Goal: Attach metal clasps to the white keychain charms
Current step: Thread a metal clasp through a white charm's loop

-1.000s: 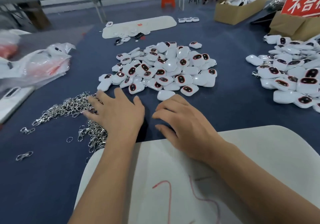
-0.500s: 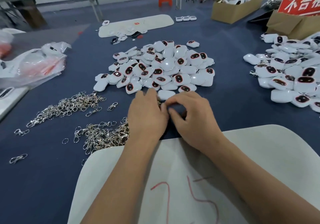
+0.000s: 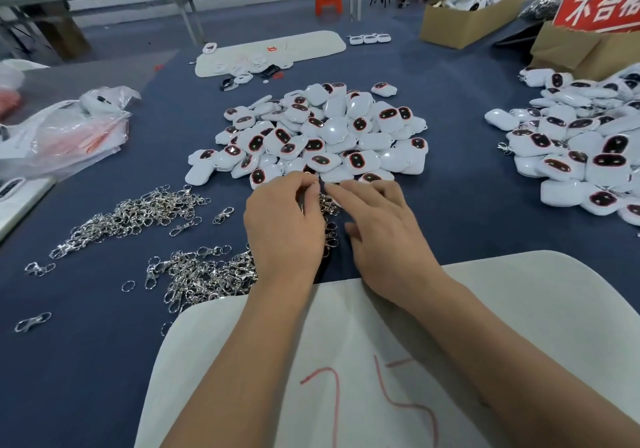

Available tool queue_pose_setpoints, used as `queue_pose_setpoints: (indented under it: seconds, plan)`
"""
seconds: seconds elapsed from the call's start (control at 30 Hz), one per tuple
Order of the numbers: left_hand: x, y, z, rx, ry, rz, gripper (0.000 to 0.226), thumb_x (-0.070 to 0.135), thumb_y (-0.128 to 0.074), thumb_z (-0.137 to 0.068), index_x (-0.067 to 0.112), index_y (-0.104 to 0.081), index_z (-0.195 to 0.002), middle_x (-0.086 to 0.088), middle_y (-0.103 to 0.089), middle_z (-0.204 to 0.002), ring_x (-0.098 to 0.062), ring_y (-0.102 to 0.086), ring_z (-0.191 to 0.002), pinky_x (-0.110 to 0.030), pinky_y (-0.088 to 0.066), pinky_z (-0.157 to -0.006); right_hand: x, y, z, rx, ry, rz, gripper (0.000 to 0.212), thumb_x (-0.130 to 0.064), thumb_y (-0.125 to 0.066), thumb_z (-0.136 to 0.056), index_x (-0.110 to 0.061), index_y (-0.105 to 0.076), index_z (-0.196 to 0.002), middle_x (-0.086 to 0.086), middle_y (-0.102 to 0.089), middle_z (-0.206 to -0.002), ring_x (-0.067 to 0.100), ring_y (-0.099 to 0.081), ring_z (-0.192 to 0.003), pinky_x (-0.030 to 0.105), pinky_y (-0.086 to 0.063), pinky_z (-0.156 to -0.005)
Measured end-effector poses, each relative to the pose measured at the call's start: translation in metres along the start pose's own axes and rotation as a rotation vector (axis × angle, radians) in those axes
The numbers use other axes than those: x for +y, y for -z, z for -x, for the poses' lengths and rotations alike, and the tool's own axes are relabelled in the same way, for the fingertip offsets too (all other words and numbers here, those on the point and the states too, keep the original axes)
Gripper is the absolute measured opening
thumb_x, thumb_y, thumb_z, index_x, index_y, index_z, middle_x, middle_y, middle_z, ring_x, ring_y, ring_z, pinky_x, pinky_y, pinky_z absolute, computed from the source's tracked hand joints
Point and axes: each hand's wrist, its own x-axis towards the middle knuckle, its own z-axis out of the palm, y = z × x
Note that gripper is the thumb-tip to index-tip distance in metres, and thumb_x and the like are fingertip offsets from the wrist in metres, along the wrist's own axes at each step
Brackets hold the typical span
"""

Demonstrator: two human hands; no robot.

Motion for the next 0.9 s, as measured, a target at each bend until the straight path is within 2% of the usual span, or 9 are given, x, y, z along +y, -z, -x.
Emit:
queue_pose_setpoints:
  seconds: [0.2, 0.3, 0.37, 0.43, 0.53, 0.6, 0.67, 0.77, 0.9]
  plan:
    - [-0.001, -0.001, -0.001, 0.122, -0.029, -0.089, 0.014, 0.024, -0.067, -0.097, 0.020, -0.080, -0.099, 0.000, -0.065, -0.116, -0.015, -0.047, -0.106, -0.007, -0.028, -0.086, 0.005, 0.001, 0.002, 0.108, -0.128, 0.045, 0.032, -0.023, -0.063, -0.102, -0.016, -0.066, -0.133, 0.005, -0.050, -0.128, 0.025, -0.037, -0.119, 0.031, -0.037, -0.104]
    - [0.003, 0.000, -0.002, 0.131, -0.049, 0.100, 0.010, 0.018, -0.071, -0.094, 0.017, -0.080, -0.098, 0.001, -0.067, -0.105, -0.010, -0.060, -0.092, -0.025, -0.052, -0.084, 0.008, 0.003, 0.002, 0.108, -0.191, 0.002, 0.024, -0.028, -0.058, -0.106, -0.017, -0.070, -0.124, 0.005, -0.050, -0.125, 0.025, -0.037, -0.115, 0.030, -0.032, -0.106]
    - [0.007, -0.003, -0.003, 0.045, 0.033, 0.307, 0.009, 0.014, -0.073, -0.092, 0.017, -0.081, -0.095, 0.005, -0.075, -0.090, -0.008, -0.069, -0.081, -0.030, -0.057, -0.080, 0.009, 0.004, -0.001, 0.140, -0.215, -0.031, 0.022, -0.026, -0.052, -0.109, -0.017, -0.071, -0.117, 0.005, -0.056, -0.117, 0.027, -0.042, -0.110, 0.030, -0.033, -0.101]
    - [0.012, -0.008, -0.001, -0.043, 0.199, 0.542, 0.008, 0.008, -0.073, -0.091, 0.013, -0.080, -0.092, 0.002, -0.076, -0.078, -0.012, -0.073, -0.071, -0.030, -0.060, -0.075, 0.012, 0.004, -0.002, 0.222, -0.220, -0.108, 0.028, -0.020, -0.046, -0.110, -0.013, -0.070, -0.098, 0.004, -0.064, -0.098, 0.028, -0.052, -0.096, 0.035, -0.040, -0.087]
    - [0.016, -0.014, 0.004, -0.127, 0.343, 0.755, 0.007, 0.001, -0.073, -0.089, 0.007, -0.076, -0.090, -0.007, -0.076, -0.074, -0.017, -0.072, -0.065, -0.027, -0.057, -0.065, 0.021, 0.007, -0.001, 0.356, -0.299, -0.548, 0.043, -0.027, -0.048, -0.109, -0.016, -0.061, -0.070, -0.004, -0.062, -0.063, 0.013, -0.054, -0.060, 0.032, -0.041, -0.061]
    - [0.016, -0.014, 0.007, -0.186, 0.369, 0.823, 0.006, 0.000, -0.073, -0.089, 0.006, -0.075, -0.088, -0.010, -0.076, -0.074, -0.018, -0.073, -0.065, -0.023, -0.056, -0.062, 0.025, 0.009, 0.000, 0.338, -0.303, -0.752, 0.038, -0.031, -0.056, -0.107, -0.019, -0.065, -0.073, -0.003, -0.063, -0.062, 0.009, -0.049, -0.051, 0.026, -0.041, -0.056]
    - [0.016, -0.014, 0.007, -0.215, 0.382, 0.857, 0.007, -0.002, -0.073, -0.088, 0.005, -0.074, -0.088, -0.011, -0.075, -0.073, -0.018, -0.073, -0.066, -0.020, -0.055, -0.061, 0.030, 0.009, 0.000, 0.293, -0.264, -0.865, 0.014, -0.025, -0.062, -0.104, -0.027, -0.073, -0.097, -0.001, -0.071, -0.081, 0.012, -0.052, -0.052, 0.028, -0.048, -0.056]
    - [0.016, -0.013, 0.007, -0.230, 0.391, 0.875, 0.009, -0.003, -0.071, -0.089, 0.006, -0.073, -0.087, -0.012, -0.076, -0.076, -0.018, -0.073, -0.068, -0.020, -0.055, -0.061, 0.036, 0.006, -0.002, 0.224, -0.231, -0.958, 0.026, -0.021, -0.064, -0.104, -0.036, -0.070, -0.124, -0.004, -0.076, -0.103, 0.011, -0.050, -0.049, 0.027, -0.052, -0.056]
    - [0.016, -0.014, 0.007, -0.241, 0.376, 0.867, 0.012, -0.003, -0.070, -0.088, 0.007, -0.073, -0.085, -0.012, -0.077, -0.077, -0.018, -0.073, -0.068, -0.020, -0.054, -0.061, 0.037, 0.007, 0.000, 0.252, -0.202, -0.913, 0.017, -0.018, -0.069, -0.100, -0.031, -0.080, -0.100, -0.004, -0.078, -0.086, 0.011, -0.052, -0.051, 0.024, -0.051, -0.052]
